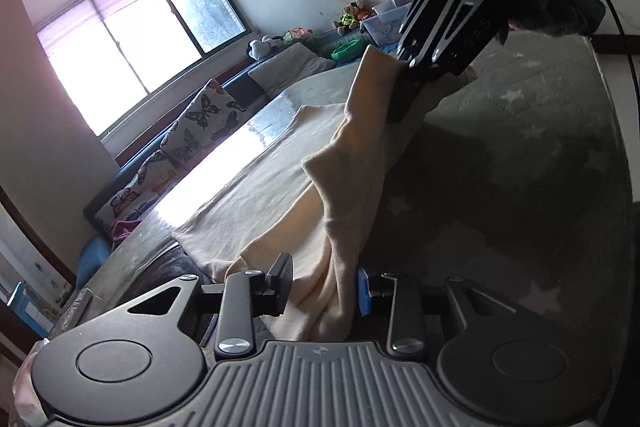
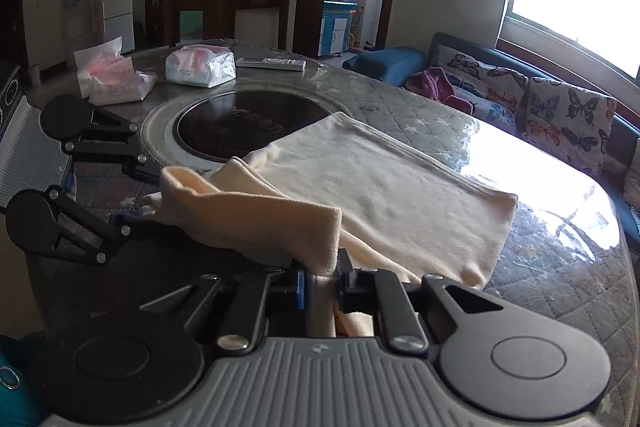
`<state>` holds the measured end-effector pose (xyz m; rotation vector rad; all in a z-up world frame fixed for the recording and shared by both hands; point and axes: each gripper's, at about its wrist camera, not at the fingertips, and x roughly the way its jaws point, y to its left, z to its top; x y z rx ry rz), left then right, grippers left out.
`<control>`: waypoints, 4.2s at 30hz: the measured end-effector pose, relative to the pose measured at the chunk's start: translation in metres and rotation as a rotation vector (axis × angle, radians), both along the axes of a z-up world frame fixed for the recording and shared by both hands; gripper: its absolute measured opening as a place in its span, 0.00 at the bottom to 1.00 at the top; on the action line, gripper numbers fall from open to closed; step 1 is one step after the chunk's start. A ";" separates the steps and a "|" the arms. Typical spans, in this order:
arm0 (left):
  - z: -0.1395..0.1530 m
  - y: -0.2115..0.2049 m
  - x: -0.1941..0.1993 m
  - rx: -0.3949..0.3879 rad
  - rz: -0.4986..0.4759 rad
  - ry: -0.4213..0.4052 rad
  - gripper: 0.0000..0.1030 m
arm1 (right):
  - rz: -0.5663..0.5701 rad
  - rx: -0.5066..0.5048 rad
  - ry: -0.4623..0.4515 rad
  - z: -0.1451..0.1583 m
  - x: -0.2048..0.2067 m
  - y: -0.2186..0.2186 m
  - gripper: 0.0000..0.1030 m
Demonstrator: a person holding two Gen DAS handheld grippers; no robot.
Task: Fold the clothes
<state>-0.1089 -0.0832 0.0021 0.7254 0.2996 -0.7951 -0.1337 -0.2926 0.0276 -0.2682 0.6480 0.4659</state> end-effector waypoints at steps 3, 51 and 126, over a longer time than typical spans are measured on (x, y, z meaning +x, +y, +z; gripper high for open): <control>-0.002 0.003 0.003 0.009 -0.003 0.023 0.23 | -0.010 0.010 -0.001 -0.003 -0.003 0.000 0.11; 0.037 -0.027 0.138 -0.134 0.123 0.254 0.14 | -0.093 0.065 0.061 0.025 0.081 -0.044 0.11; 0.029 -0.096 0.135 -0.272 0.265 0.357 0.34 | -0.290 0.031 -0.021 -0.009 -0.002 -0.074 0.13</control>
